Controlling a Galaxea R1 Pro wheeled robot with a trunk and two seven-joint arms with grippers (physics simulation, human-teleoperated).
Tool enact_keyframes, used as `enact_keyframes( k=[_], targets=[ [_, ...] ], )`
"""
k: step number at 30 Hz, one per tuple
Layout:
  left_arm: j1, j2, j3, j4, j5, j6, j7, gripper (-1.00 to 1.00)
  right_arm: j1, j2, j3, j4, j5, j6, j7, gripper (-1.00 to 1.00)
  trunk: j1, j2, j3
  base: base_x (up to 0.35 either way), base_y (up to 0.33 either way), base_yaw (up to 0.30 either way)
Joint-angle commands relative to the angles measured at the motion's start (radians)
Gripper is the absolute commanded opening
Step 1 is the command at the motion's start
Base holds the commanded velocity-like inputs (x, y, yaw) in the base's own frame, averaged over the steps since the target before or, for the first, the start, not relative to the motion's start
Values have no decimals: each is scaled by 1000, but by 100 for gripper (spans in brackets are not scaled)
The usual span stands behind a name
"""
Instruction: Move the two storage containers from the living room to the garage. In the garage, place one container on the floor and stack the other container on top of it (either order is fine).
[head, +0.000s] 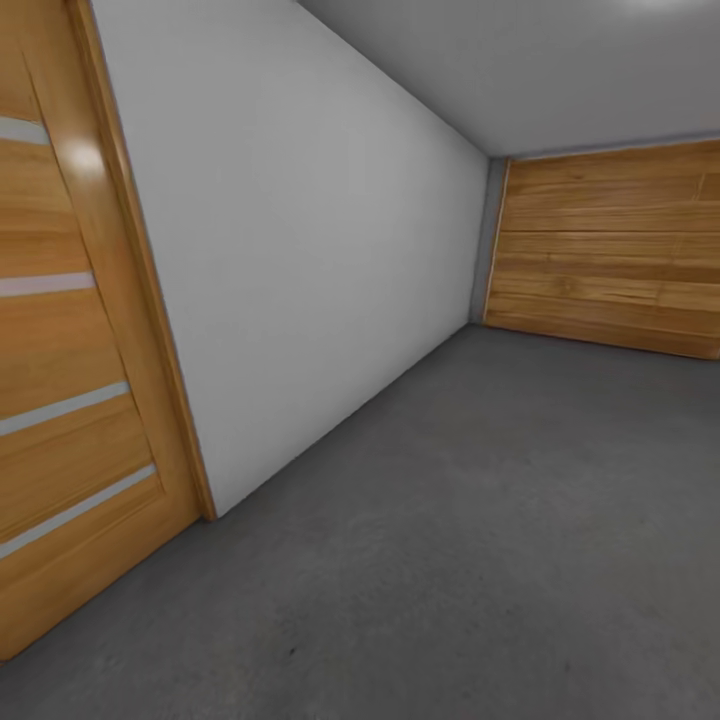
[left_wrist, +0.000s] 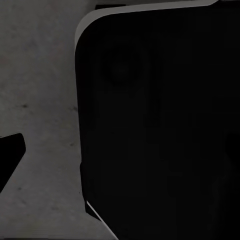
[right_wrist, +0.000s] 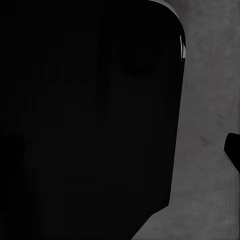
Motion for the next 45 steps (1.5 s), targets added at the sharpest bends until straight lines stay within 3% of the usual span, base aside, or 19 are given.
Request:
enact_keyframes(
  k=[1, 45],
  targets=[
    [0, 0, 0, 0, -1, -2, 0, 100, 0, 0, 0, 0, 1, -3, 0, 100, 0, 0, -1, 0, 0, 278],
    [0, 0, 0, 0, -1, -2, 0, 100, 0, -1, -1, 0, -2, -21, 0, 100, 0, 0, -1, 0, 0, 278]
  ],
)
